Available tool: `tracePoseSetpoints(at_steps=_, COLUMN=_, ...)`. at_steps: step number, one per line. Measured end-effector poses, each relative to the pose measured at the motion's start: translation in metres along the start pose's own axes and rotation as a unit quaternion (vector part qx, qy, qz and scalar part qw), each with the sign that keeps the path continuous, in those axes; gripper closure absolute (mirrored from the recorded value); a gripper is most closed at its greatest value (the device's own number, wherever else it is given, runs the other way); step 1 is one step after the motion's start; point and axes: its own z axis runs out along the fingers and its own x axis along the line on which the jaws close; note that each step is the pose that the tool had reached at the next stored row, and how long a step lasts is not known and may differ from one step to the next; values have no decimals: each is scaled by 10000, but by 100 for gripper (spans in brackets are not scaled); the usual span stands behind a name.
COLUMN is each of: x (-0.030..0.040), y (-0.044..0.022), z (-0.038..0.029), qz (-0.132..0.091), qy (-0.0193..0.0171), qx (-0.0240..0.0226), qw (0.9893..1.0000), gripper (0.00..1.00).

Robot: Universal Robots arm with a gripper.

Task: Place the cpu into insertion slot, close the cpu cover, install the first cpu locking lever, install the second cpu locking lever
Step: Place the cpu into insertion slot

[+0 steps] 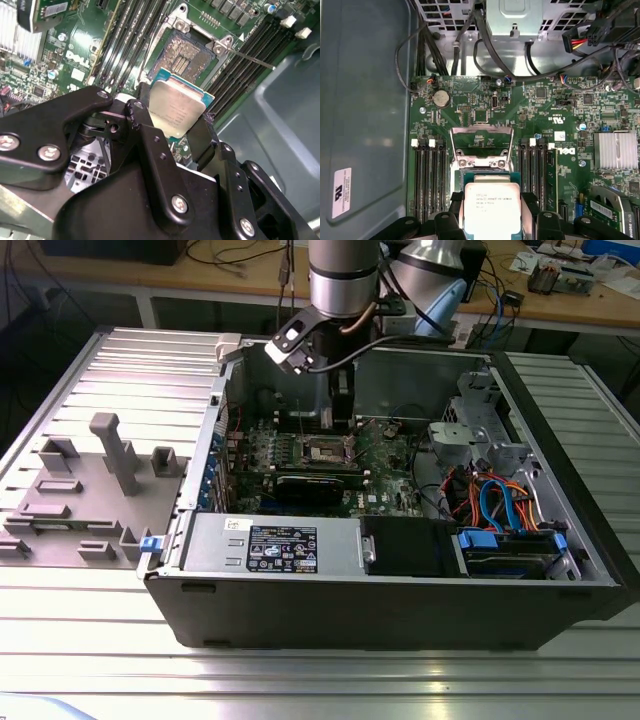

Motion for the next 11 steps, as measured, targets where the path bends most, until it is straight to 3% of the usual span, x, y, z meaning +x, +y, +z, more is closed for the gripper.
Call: tracePoseSetpoints(at_steps=11, x=28, y=-49, z=258, qz=15, qy=-1, qx=-1, qw=10000, gripper=46)
